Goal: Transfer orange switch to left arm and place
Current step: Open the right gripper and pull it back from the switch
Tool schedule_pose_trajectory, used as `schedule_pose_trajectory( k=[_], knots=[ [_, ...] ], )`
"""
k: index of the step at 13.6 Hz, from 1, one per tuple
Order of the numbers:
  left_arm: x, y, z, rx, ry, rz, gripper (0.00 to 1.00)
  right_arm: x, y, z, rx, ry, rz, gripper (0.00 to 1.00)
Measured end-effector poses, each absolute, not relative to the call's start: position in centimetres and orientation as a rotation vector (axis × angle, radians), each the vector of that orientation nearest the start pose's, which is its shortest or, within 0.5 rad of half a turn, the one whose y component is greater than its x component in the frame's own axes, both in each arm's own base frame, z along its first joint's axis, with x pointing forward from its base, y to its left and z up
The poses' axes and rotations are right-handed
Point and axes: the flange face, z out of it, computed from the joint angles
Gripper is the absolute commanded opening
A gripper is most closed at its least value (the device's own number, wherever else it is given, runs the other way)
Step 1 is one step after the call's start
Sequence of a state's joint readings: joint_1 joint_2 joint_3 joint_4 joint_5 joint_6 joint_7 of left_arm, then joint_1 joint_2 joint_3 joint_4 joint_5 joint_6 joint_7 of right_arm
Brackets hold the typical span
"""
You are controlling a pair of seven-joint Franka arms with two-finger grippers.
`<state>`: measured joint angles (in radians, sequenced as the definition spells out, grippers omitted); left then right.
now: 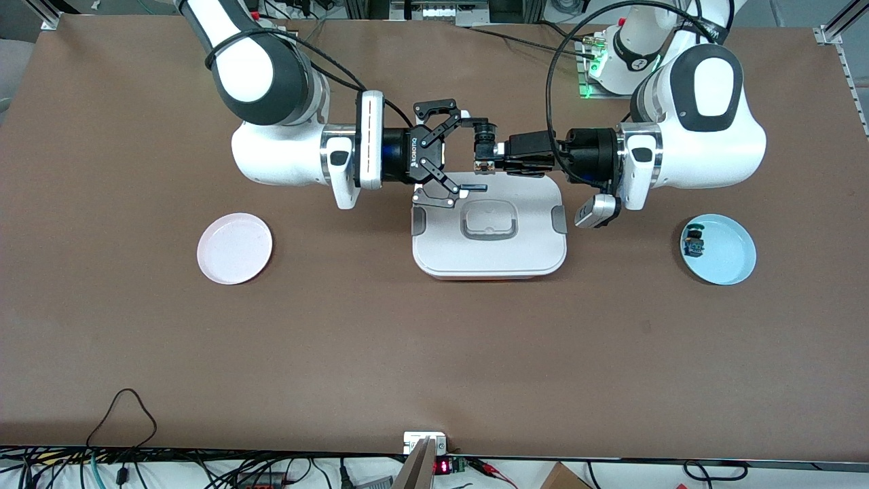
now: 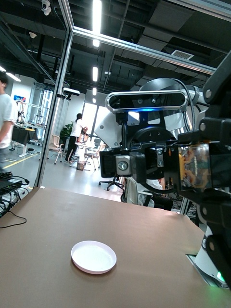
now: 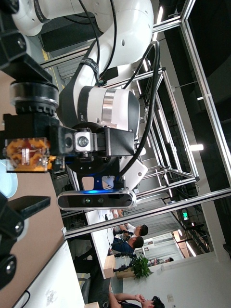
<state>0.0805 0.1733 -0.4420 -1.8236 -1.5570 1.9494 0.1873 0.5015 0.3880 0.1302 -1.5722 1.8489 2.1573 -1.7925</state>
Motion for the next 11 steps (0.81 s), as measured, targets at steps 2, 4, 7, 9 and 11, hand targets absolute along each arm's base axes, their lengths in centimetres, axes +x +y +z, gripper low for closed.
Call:
schedule_pose_trajectory(
  k=[2,4,7,9,11],
  knots=[
    [57.2,-26.0,50.9,1.700,0.148,-0.157,0.22,56.3,42.8,49.5,-1.313,-0.954,-1.047,1.00],
    [57.6,-23.9,51.1,1.800,0.070,-0.149,0.22,56.9,41.1,49.6,-1.332,-0.941,-1.060,1.00],
    [58.1,-19.1,51.2,2.004,-0.066,-0.157,0.22,57.5,38.1,48.8,-1.363,-0.944,-1.060,1.00],
    [58.0,-16.1,50.7,2.184,-0.174,-0.181,0.22,58.3,35.2,48.1,-1.389,-1.004,-1.048,1.00],
    [57.7,-14.2,50.3,2.362,-0.319,-0.207,0.22,59.6,31.1,47.1,-1.430,-1.060,-1.006,1.00]
  ],
)
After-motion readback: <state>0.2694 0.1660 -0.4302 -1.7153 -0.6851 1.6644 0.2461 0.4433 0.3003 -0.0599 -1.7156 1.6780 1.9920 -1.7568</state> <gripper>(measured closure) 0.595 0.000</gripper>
